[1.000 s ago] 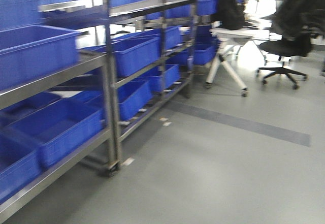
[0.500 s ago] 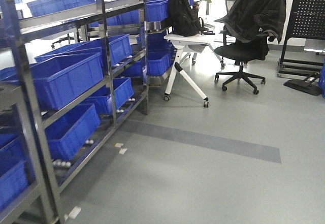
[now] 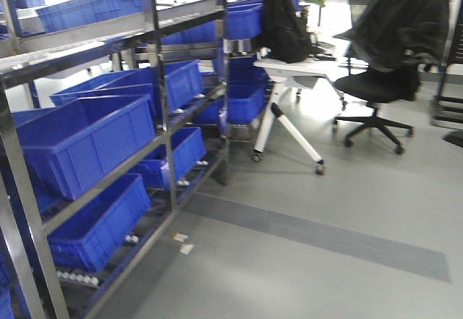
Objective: Pick red and yellow blocks into blue bin
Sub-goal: 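Drive the base away from the conveyor to the large blue bin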
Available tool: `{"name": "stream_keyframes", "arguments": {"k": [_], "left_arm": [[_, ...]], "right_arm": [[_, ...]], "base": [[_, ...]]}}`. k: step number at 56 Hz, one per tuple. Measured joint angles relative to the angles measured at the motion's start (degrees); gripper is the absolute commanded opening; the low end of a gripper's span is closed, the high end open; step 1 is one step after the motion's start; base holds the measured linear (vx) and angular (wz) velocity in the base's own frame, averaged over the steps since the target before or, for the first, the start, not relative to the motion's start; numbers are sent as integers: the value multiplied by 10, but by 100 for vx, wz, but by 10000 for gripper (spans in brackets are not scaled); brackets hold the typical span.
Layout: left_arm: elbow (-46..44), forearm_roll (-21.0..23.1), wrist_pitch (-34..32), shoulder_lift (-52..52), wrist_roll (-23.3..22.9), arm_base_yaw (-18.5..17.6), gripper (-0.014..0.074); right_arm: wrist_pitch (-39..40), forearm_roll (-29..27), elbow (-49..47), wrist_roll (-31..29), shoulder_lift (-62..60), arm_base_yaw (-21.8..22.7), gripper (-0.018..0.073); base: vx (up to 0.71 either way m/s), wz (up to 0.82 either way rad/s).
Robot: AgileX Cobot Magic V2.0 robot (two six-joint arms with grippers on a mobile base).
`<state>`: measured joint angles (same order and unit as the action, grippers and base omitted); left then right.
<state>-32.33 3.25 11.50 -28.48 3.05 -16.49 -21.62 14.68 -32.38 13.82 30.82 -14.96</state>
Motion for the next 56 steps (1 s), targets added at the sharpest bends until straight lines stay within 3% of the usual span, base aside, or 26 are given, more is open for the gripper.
{"name": "stream_keyframes", "arguments": {"k": [21,56], "left_arm": [[0,0,0,0,0,0,2],[0,0,0,0,0,0,2]], "right_arm": [[-1,0,0,0,0,0,-7],[-4,1,0,-1,0,0,-7]], "base": [[49,50],[29,91]]}}
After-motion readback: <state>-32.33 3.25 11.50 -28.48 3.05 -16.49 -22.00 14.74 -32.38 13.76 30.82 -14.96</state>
